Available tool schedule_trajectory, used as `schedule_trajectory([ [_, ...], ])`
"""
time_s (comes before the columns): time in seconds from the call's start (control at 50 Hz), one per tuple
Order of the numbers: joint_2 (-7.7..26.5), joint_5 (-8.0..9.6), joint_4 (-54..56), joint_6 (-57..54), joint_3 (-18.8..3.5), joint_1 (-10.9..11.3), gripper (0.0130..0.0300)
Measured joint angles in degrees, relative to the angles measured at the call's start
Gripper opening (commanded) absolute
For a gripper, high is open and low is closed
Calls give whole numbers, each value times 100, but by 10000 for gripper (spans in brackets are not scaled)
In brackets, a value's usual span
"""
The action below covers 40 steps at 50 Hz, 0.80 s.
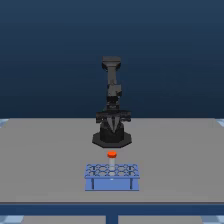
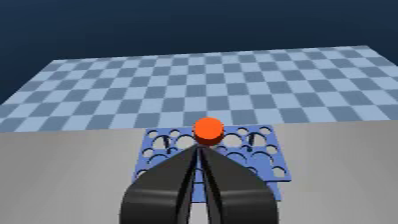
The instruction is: Pick up the centrifuge tube on the rack
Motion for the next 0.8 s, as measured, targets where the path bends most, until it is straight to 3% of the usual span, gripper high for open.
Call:
schedule_trajectory([
  [0.02, 0, 0, 0, 0, 0, 0, 300],
  [0.56, 13, 1, -5, 3, -7, -1, 300],
  [0.8, 208, 24, -74, 41, -131, -22, 300],
])
